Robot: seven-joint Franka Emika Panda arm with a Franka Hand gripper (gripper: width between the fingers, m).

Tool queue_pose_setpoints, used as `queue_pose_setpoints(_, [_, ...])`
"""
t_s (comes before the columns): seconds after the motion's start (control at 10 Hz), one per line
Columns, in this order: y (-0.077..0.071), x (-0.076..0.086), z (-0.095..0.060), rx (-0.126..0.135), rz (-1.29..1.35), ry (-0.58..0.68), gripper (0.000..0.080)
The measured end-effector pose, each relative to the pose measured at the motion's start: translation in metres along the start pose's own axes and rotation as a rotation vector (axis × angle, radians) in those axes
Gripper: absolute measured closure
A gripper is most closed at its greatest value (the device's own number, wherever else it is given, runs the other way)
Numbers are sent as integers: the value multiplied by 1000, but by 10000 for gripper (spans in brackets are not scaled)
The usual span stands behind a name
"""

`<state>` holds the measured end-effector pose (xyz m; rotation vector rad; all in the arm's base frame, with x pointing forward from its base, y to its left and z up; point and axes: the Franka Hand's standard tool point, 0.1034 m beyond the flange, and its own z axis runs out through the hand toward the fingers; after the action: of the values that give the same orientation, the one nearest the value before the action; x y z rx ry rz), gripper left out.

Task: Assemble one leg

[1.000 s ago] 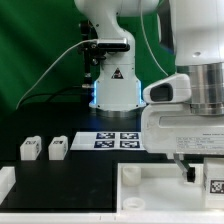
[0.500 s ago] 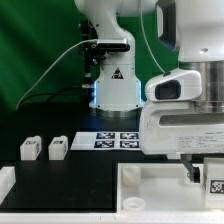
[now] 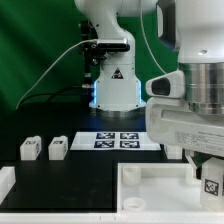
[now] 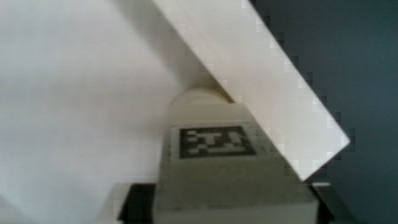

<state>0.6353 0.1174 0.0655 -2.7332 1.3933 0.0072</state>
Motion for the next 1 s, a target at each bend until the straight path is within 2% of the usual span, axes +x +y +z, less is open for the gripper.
queue_pose_setpoints(0.1, [0,0,0,-5,224,11,506])
queue_pose_setpoints(0.3, [1,0,0,6,583,-7,505])
queue_pose_setpoints(0.5, [1,-1,0,13,829,-26,505])
queue_pose_setpoints(0.8, [1,-2,1,14,759,-25,505])
queue_pose_setpoints(0.9, [0,-2,0,19,669,-20,269])
queue_pose_setpoints(1.0, [0,-5,-1,33,479,-15,269])
